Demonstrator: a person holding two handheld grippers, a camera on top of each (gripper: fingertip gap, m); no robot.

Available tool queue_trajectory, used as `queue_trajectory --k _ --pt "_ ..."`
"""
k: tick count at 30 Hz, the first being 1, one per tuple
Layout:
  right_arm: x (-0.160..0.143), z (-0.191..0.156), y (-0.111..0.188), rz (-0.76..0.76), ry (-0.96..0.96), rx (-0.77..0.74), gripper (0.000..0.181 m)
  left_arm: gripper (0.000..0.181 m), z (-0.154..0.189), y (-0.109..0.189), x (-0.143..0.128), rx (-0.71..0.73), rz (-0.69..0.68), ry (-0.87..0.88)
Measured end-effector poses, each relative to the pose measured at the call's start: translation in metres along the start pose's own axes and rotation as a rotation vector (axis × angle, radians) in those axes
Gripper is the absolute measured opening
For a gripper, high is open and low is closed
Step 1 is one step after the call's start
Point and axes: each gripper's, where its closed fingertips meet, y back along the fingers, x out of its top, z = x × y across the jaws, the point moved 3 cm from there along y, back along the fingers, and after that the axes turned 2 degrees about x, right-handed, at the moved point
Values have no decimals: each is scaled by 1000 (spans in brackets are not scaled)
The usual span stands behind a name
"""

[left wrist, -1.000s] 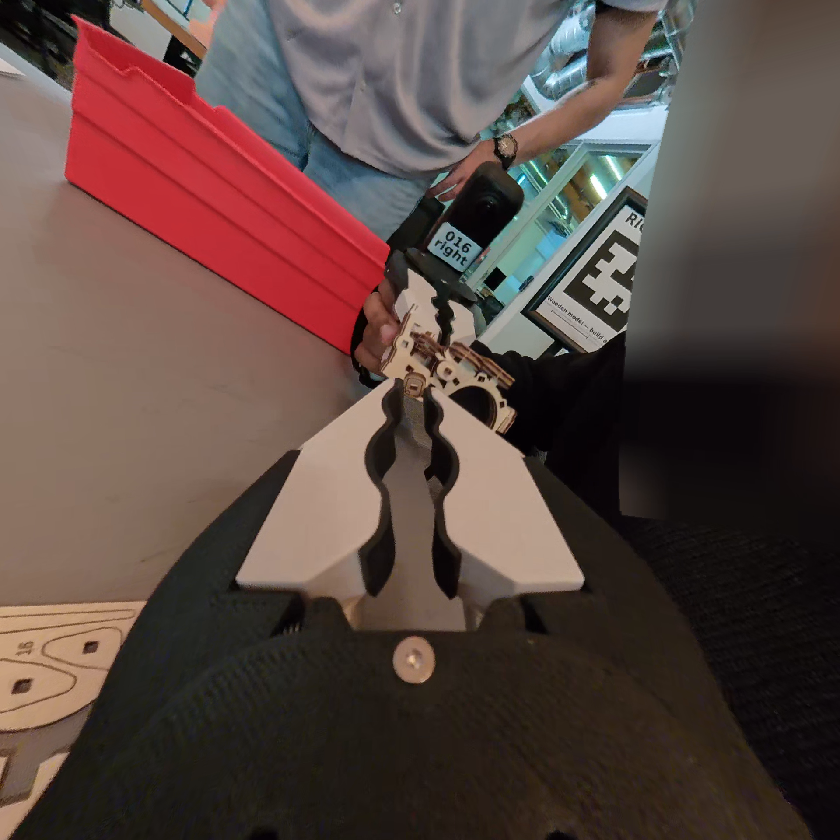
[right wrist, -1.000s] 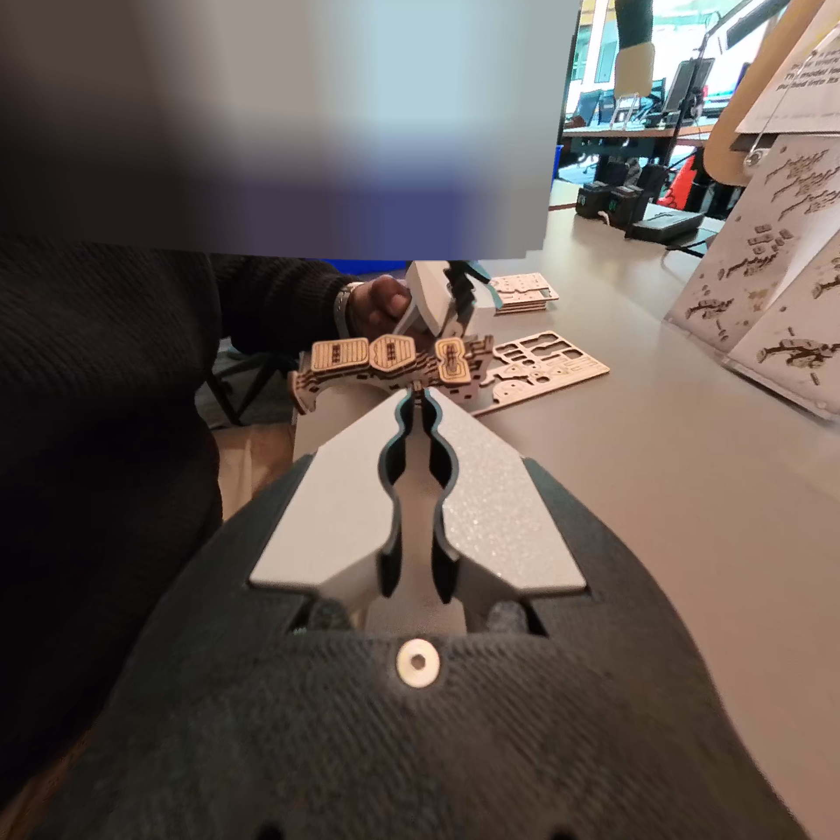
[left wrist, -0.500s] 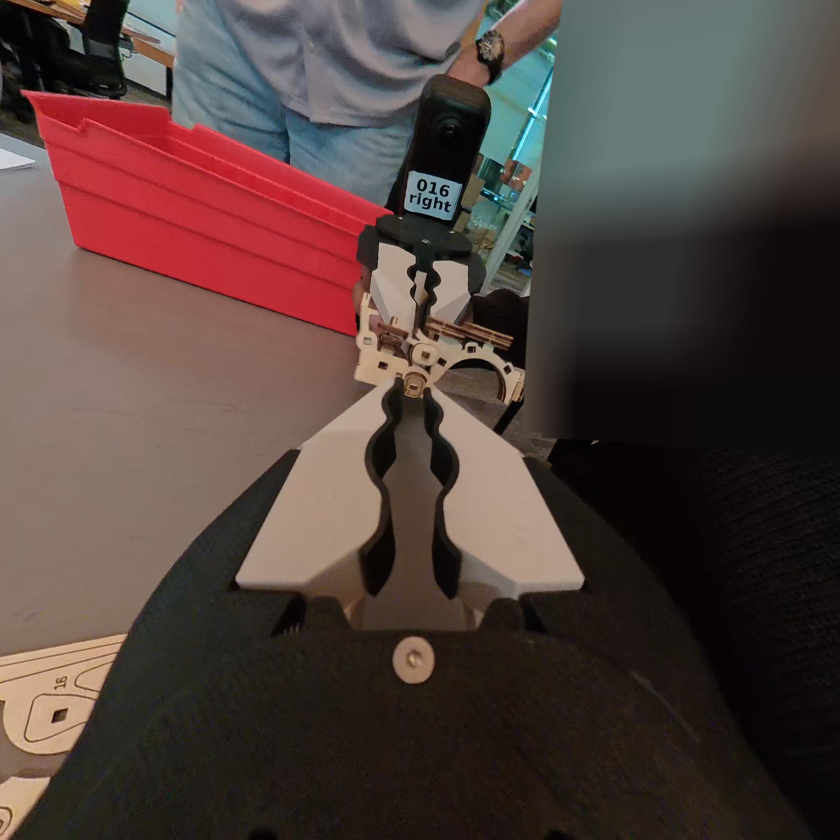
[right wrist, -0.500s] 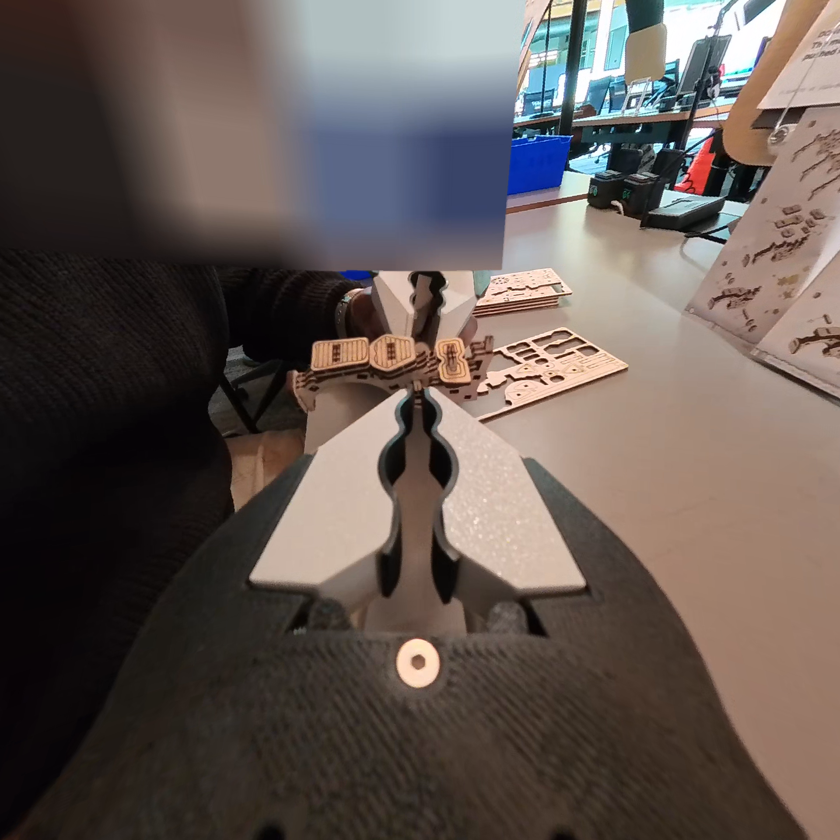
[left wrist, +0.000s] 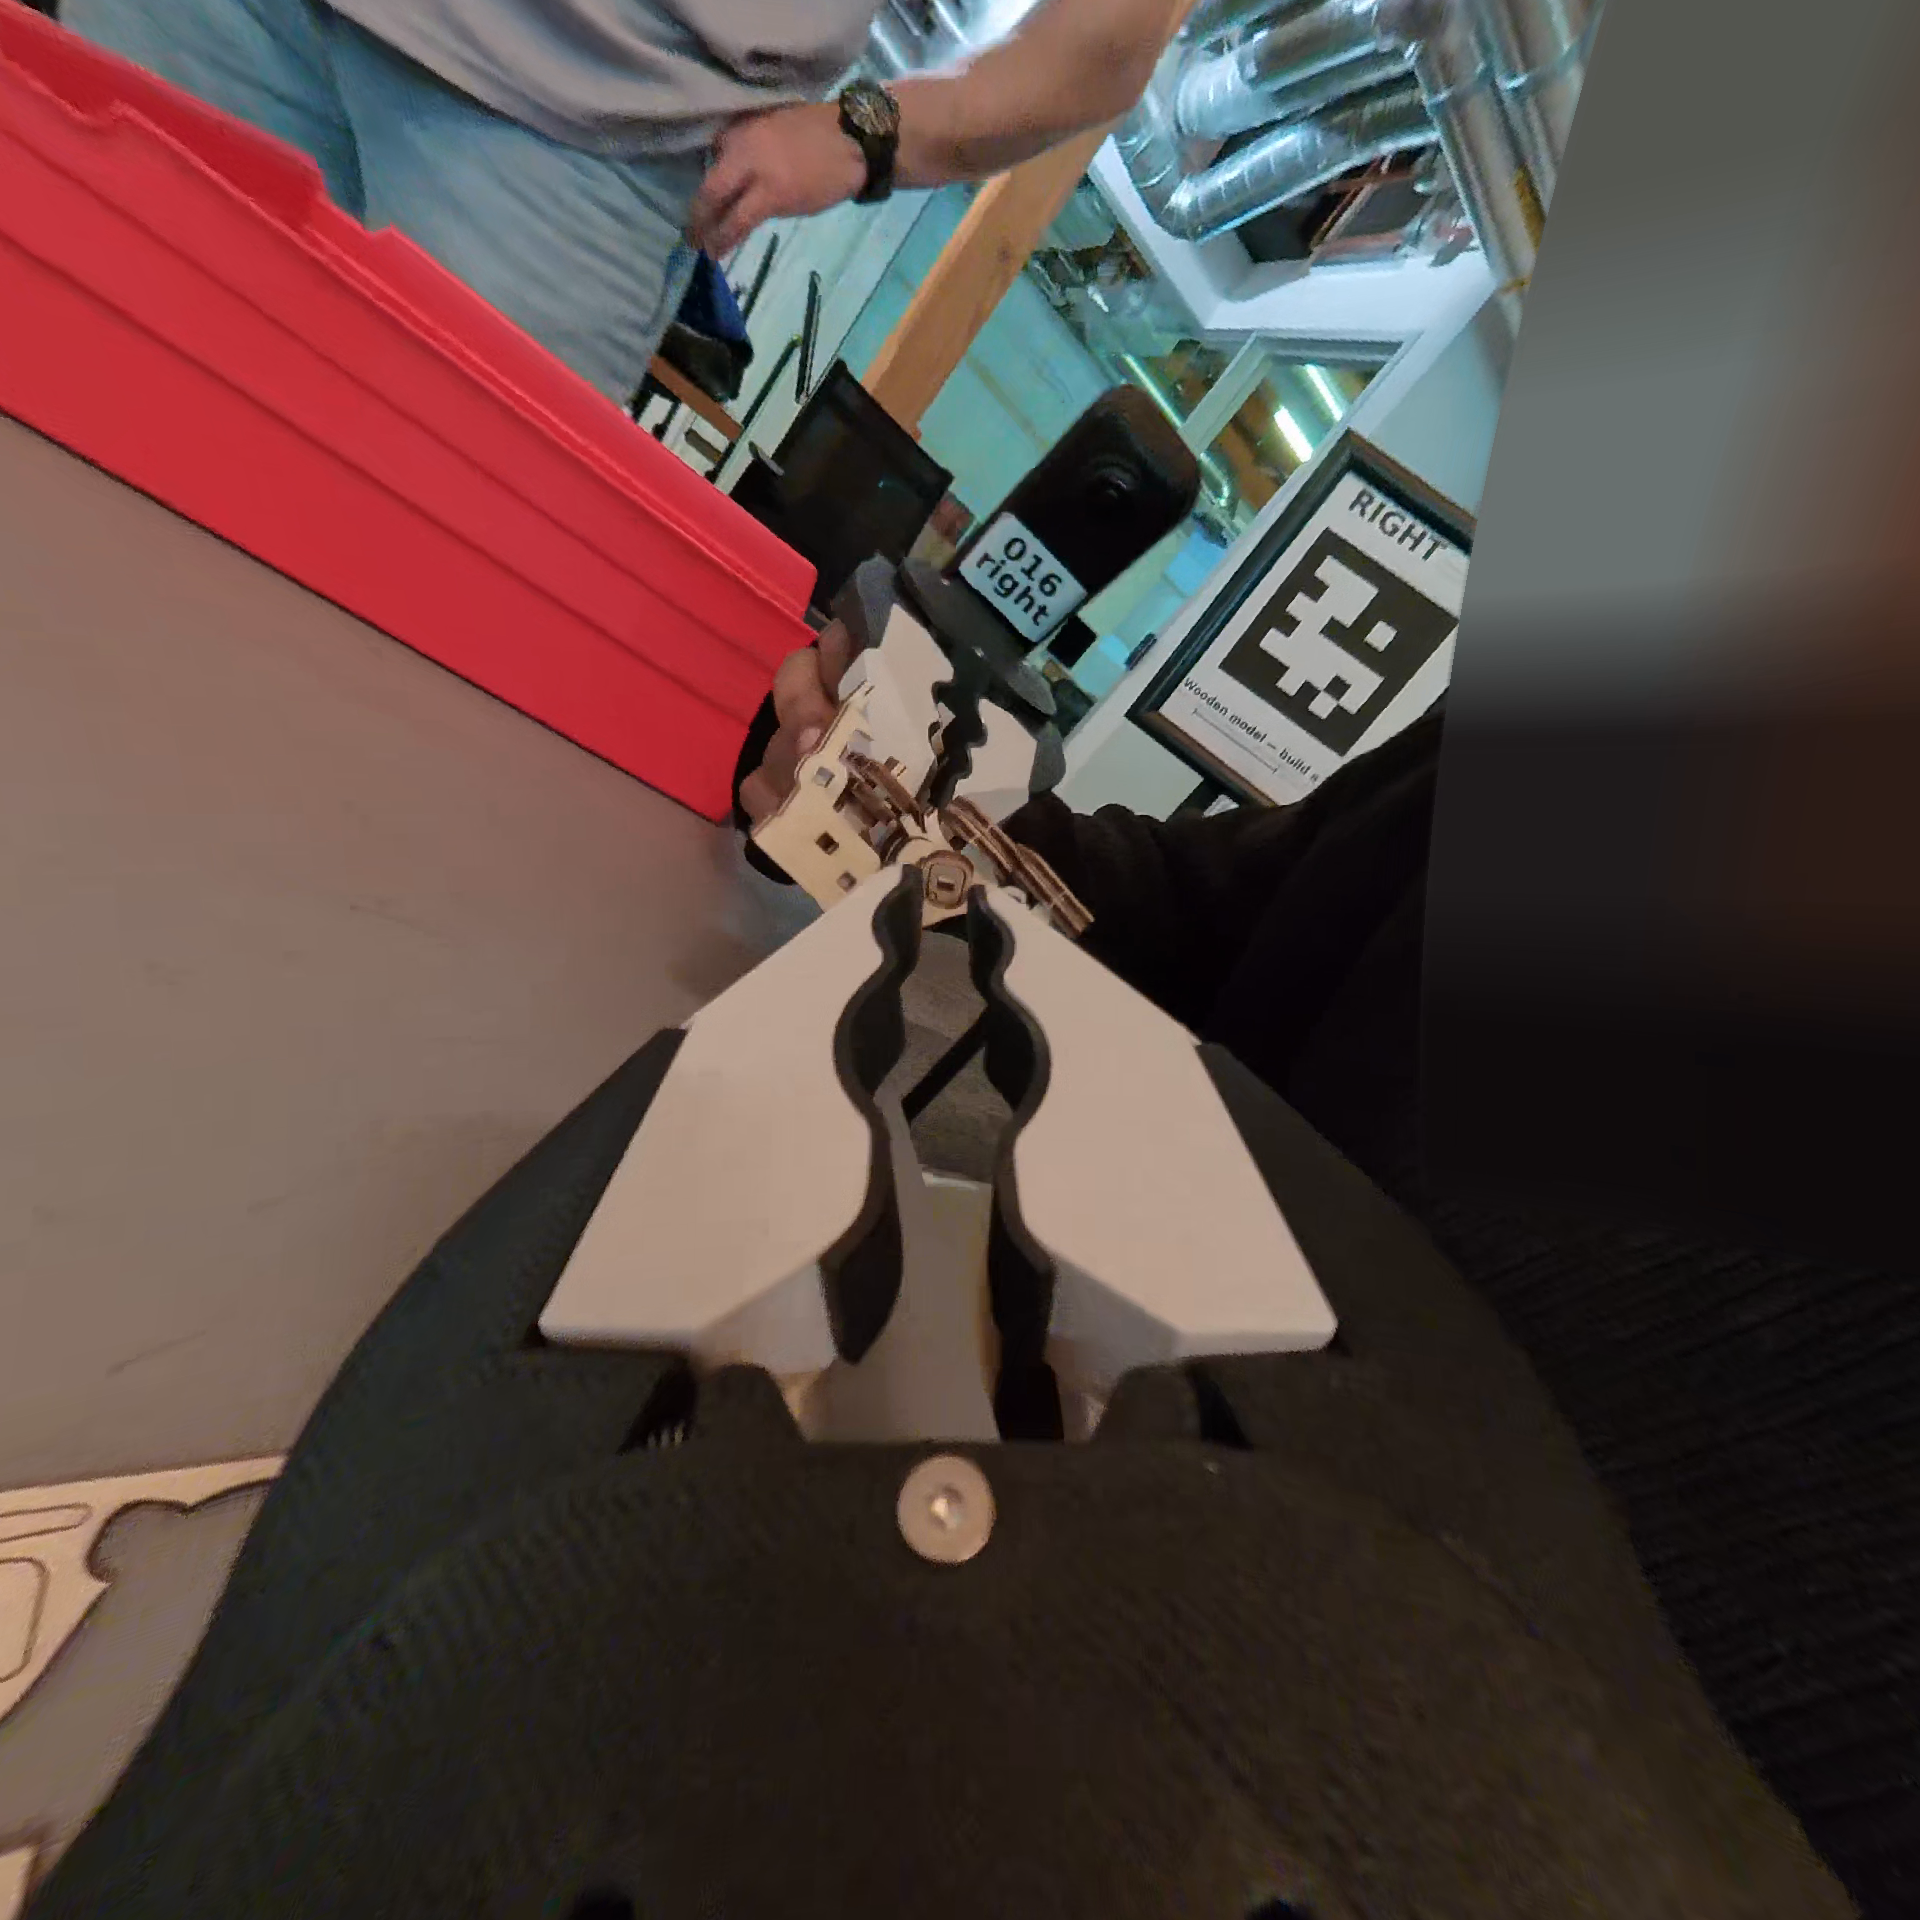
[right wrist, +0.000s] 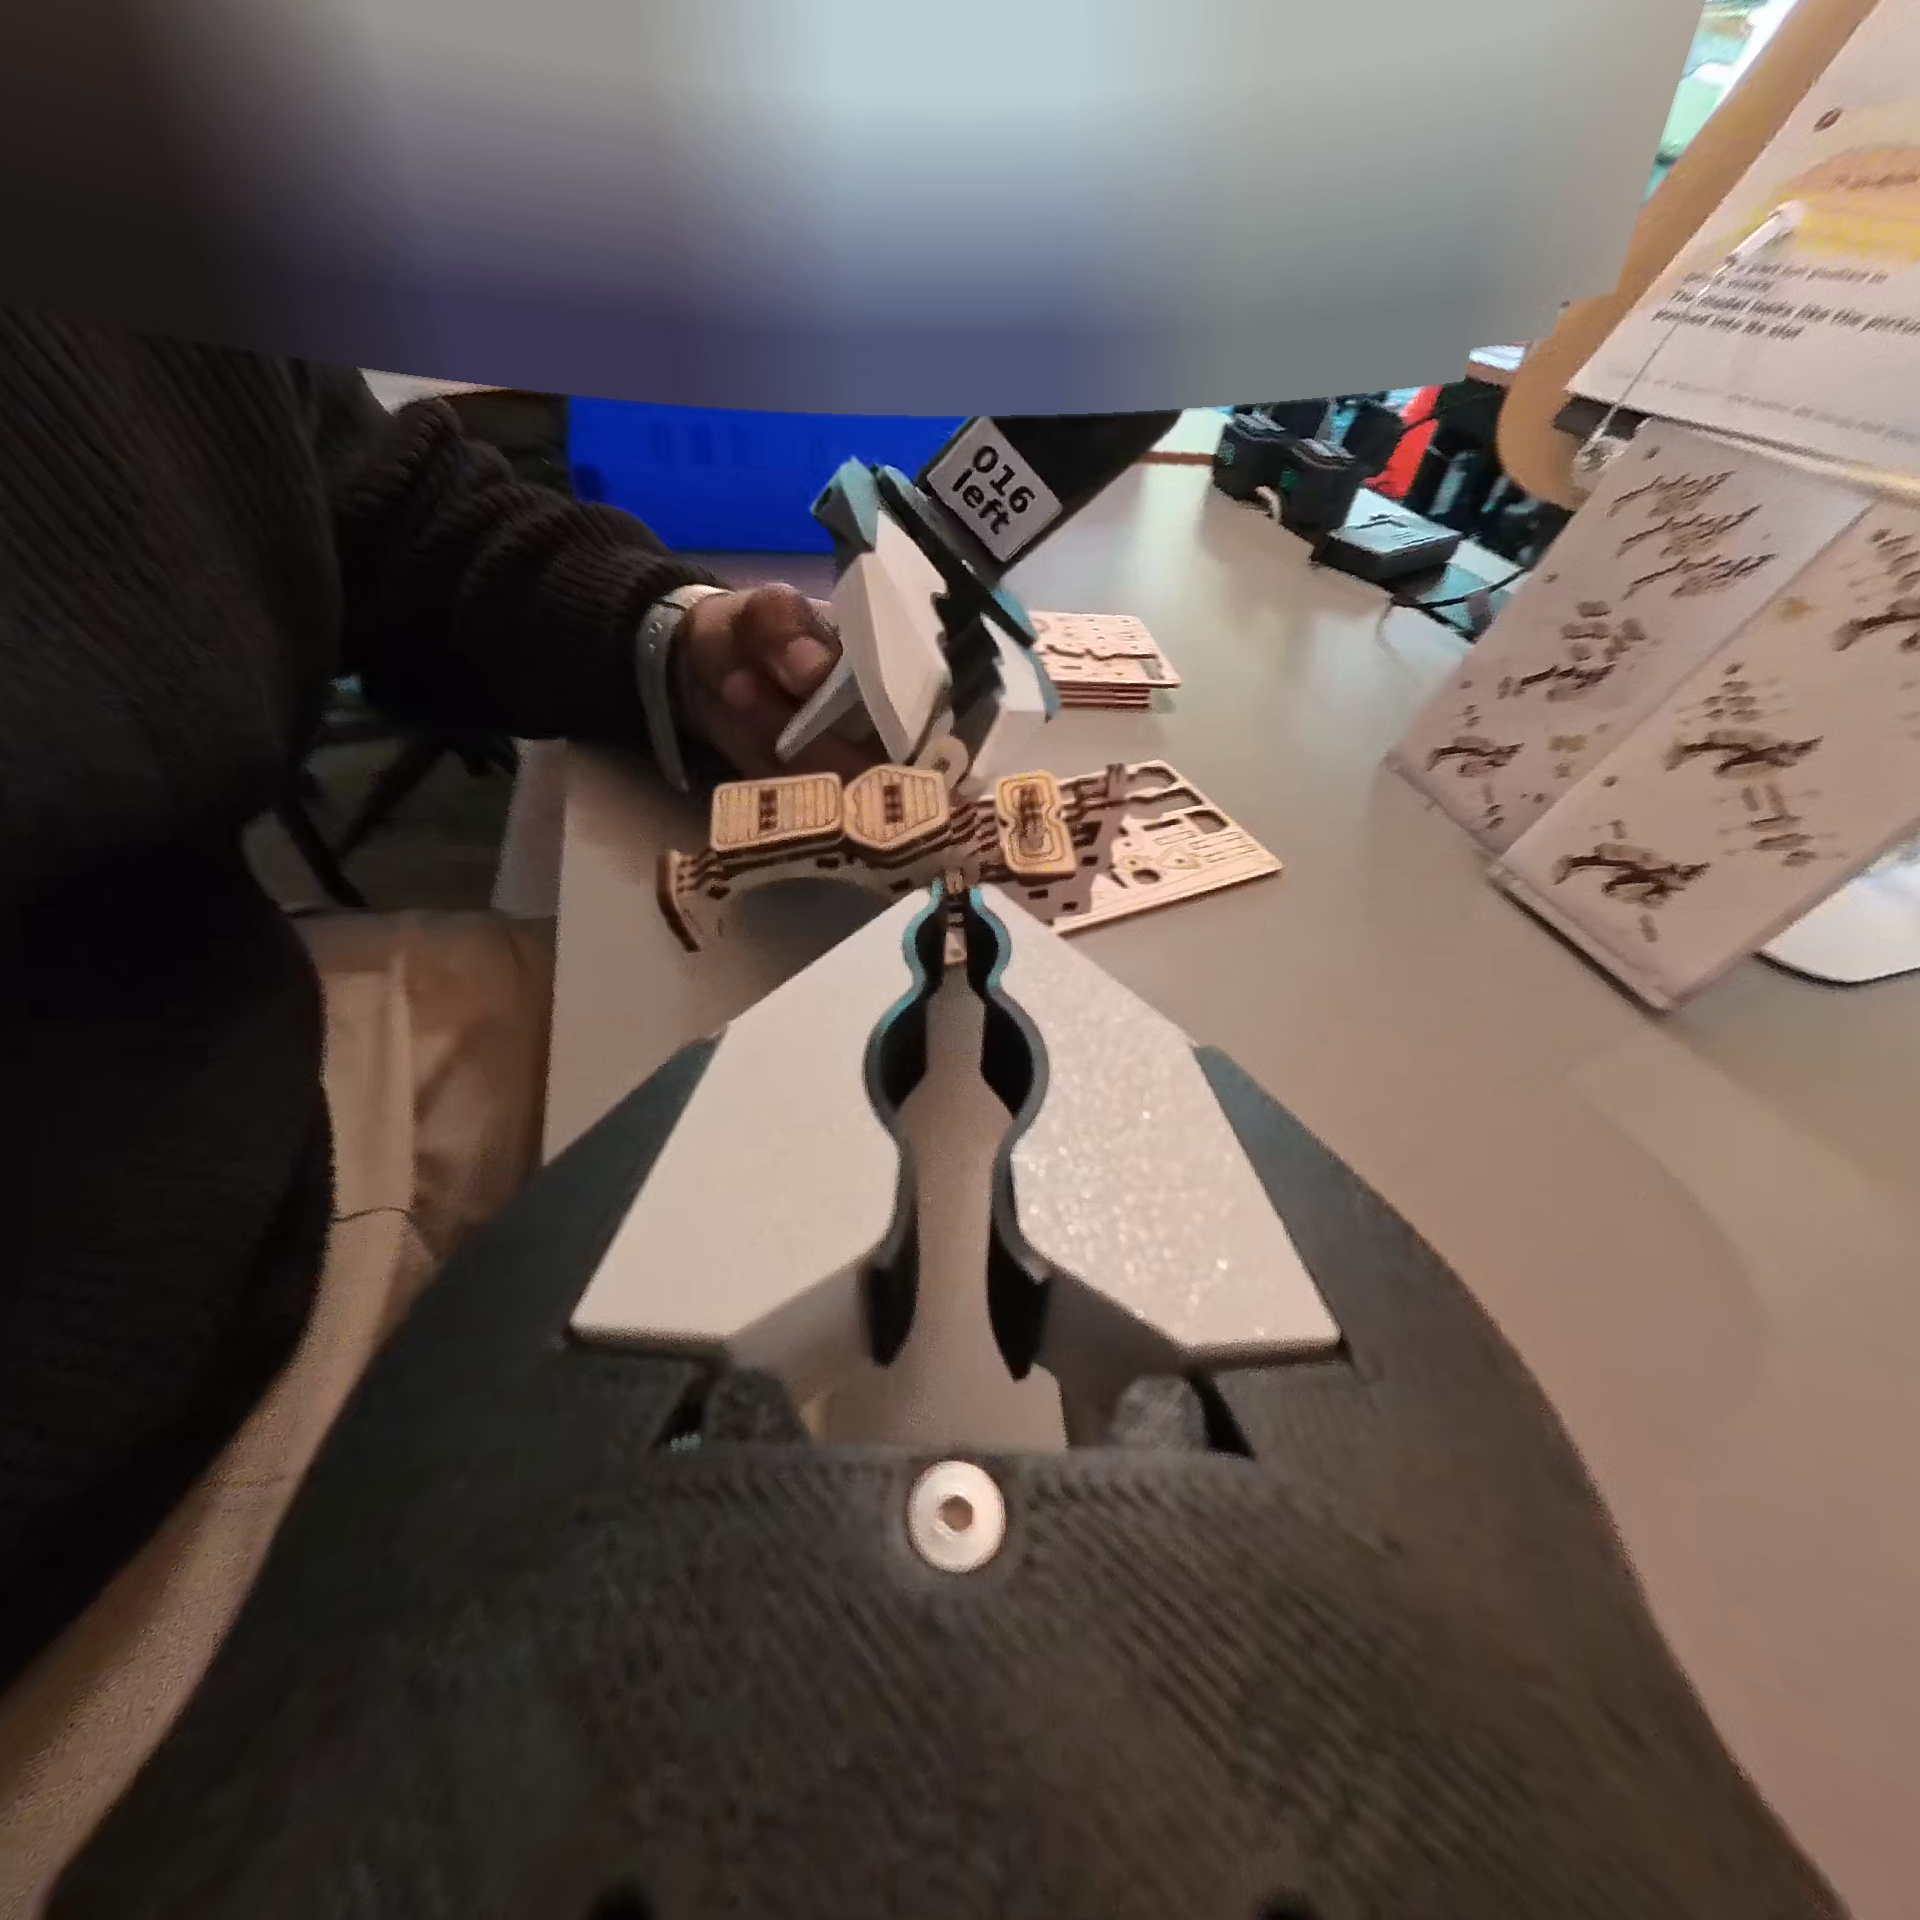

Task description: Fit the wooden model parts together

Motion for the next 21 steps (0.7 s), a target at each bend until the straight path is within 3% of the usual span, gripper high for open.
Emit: queue_trajectory --k 9,21 --pt "-4 2 -2 -142 224 -137 1 7 -12 -3 -5 -34 10 280" --pt "-10 3 -3 -203 276 -161 2 6 -21 -4 -13 16 -43 310"
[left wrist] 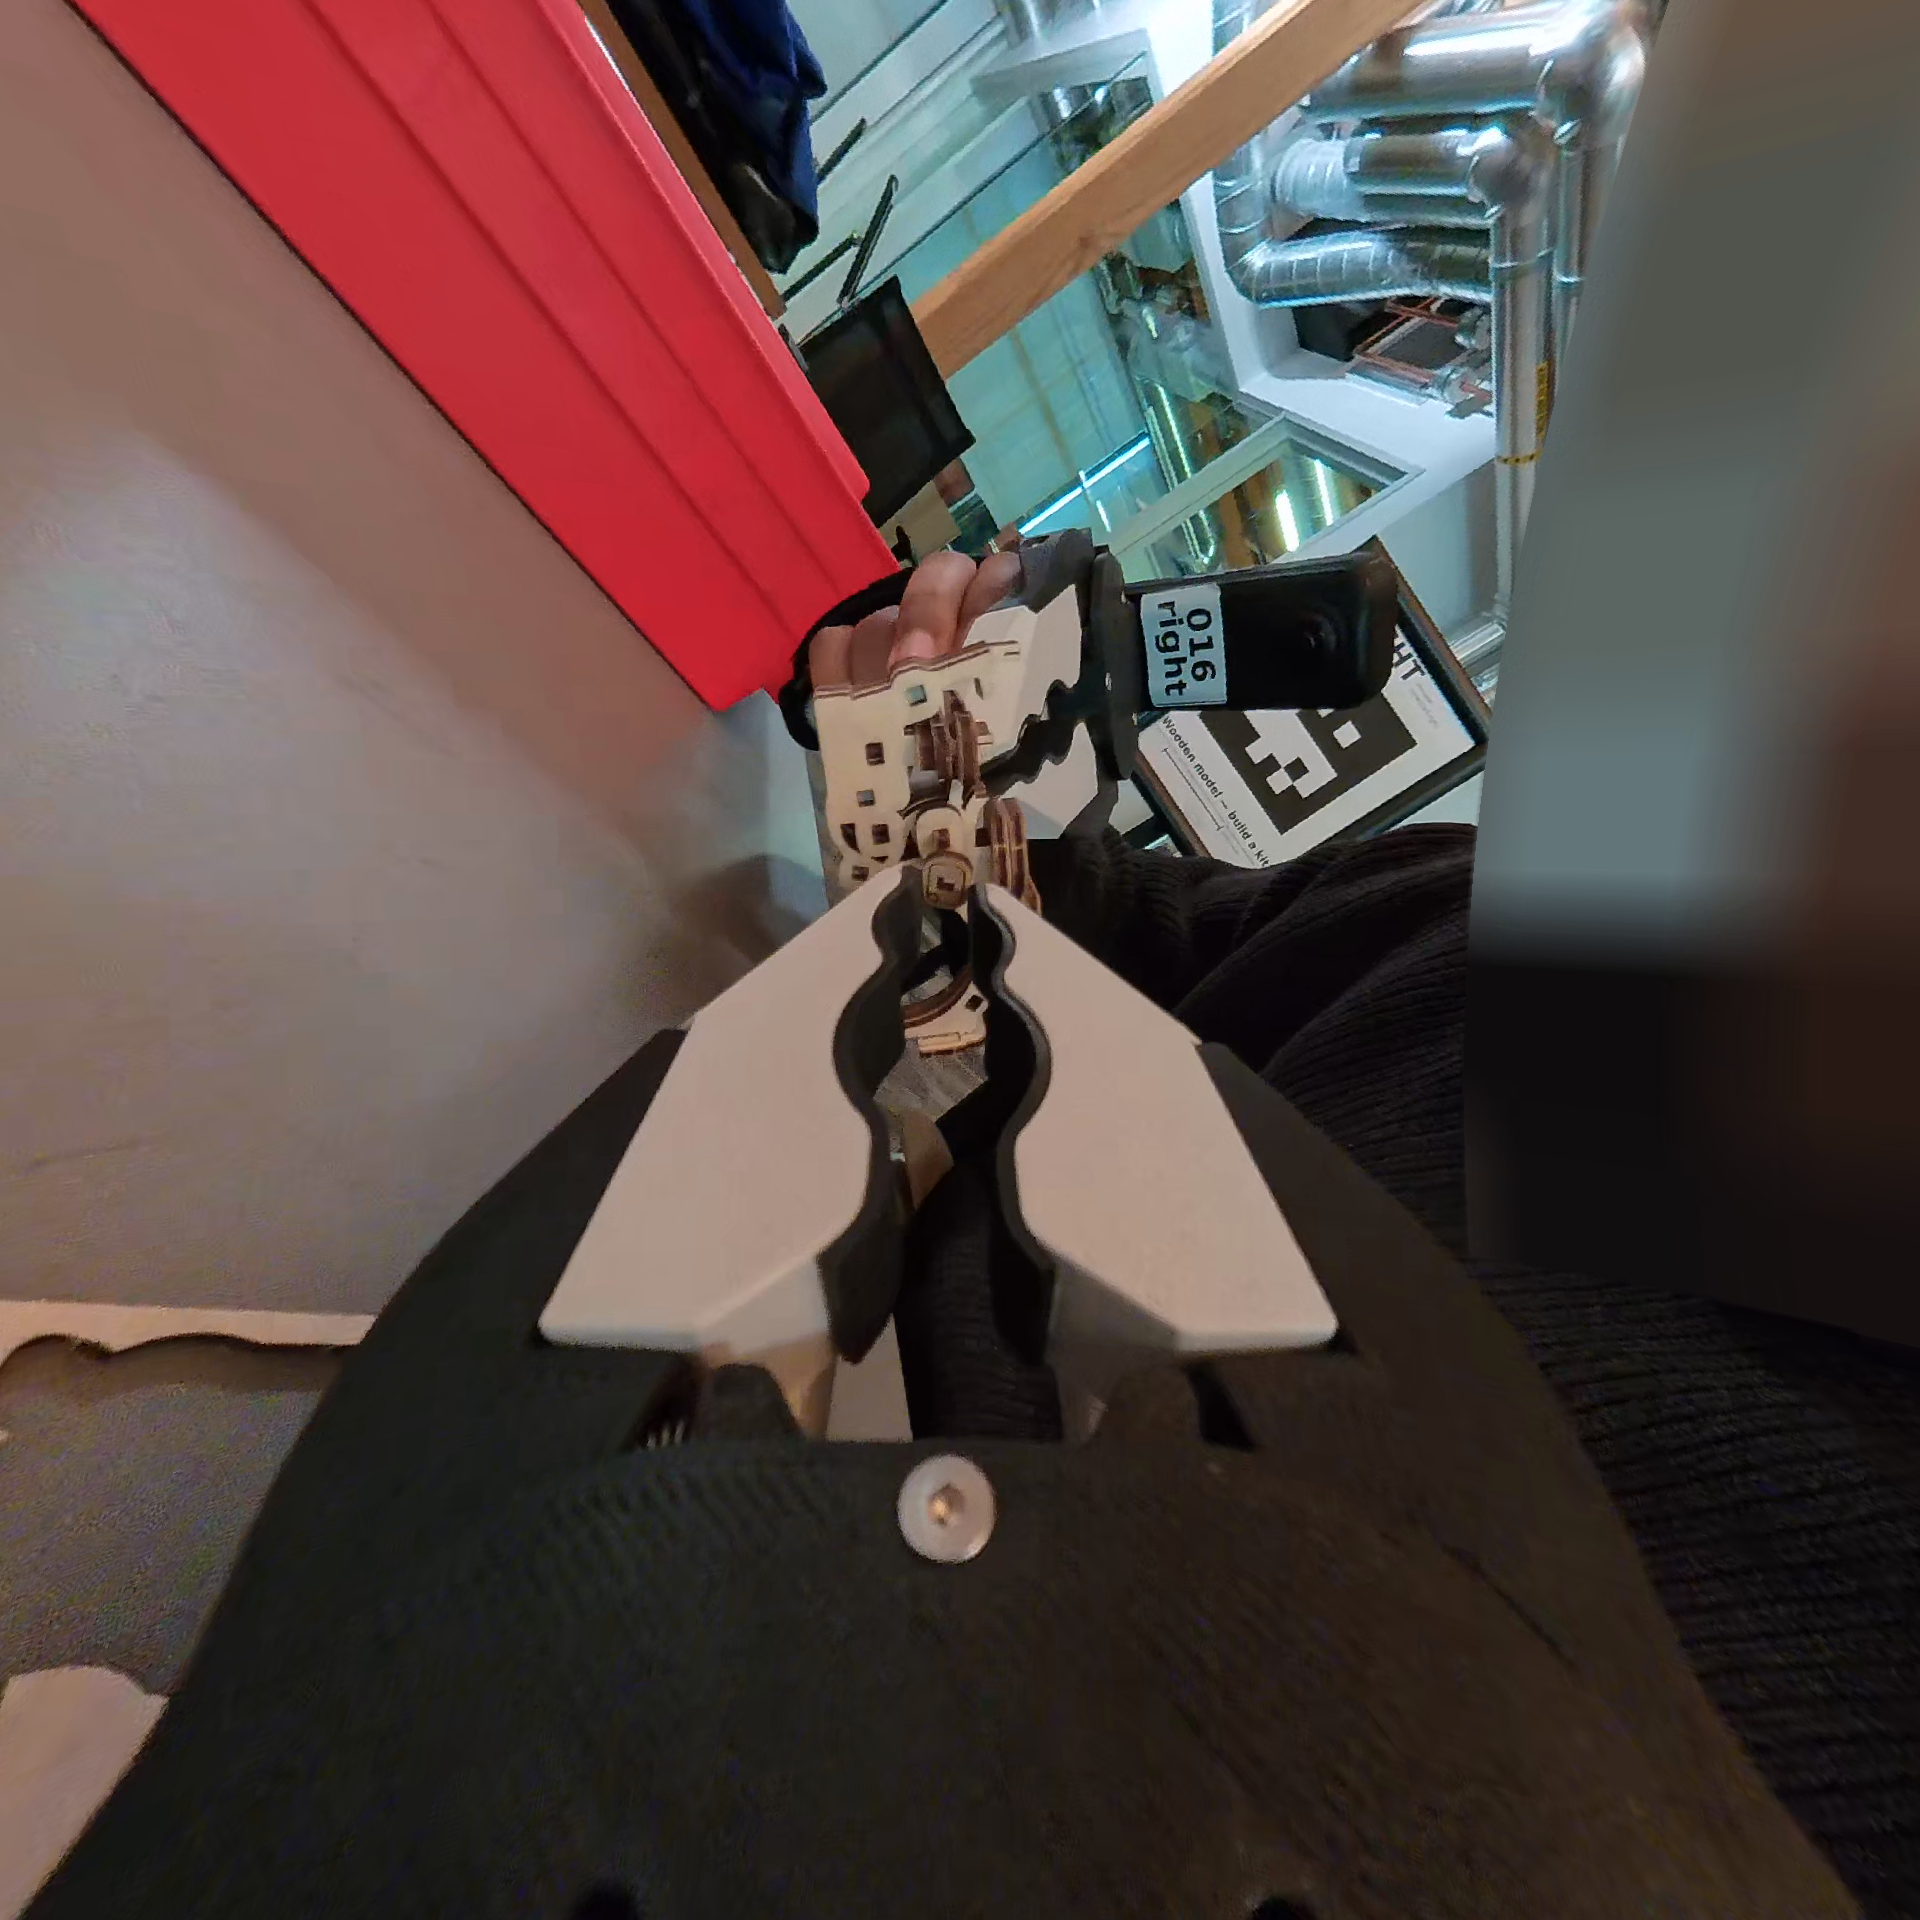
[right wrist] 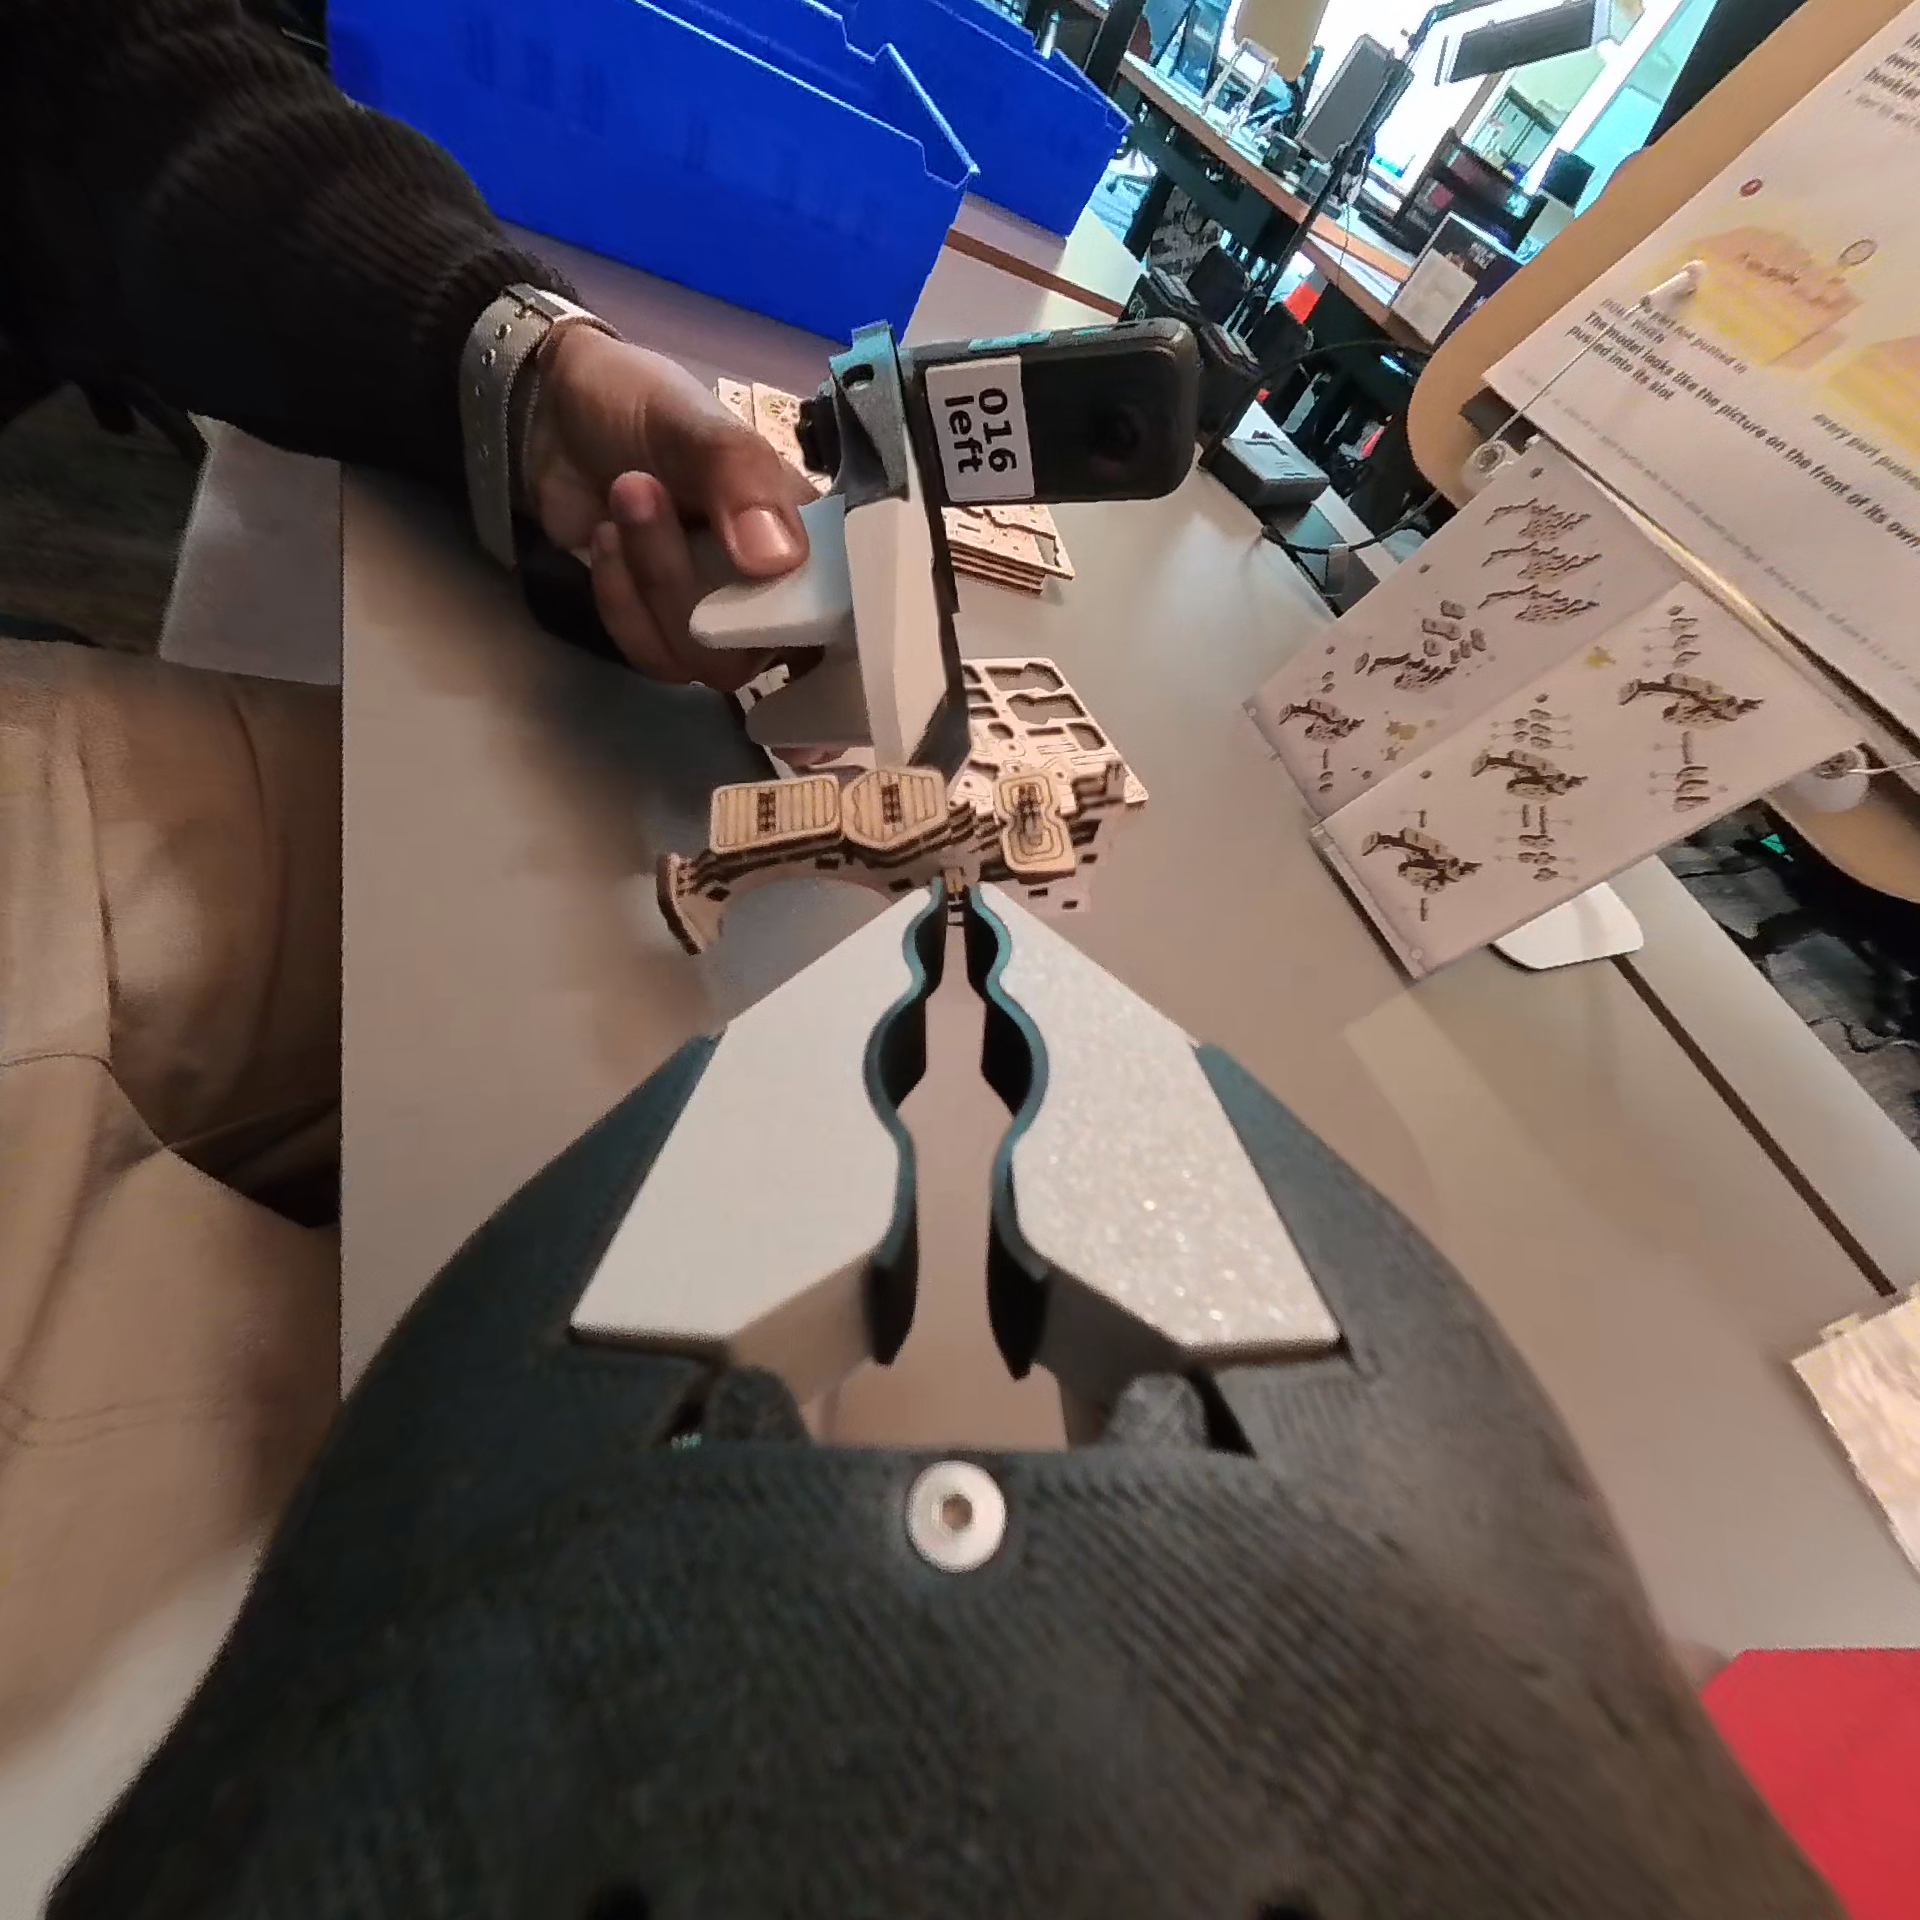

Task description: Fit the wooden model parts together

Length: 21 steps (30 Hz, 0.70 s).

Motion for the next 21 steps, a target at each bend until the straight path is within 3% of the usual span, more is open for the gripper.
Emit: queue_trajectory --k 21 --pt "5 -2 -6 -85 20 -83 2 7 2 10 6 65 5 -86"
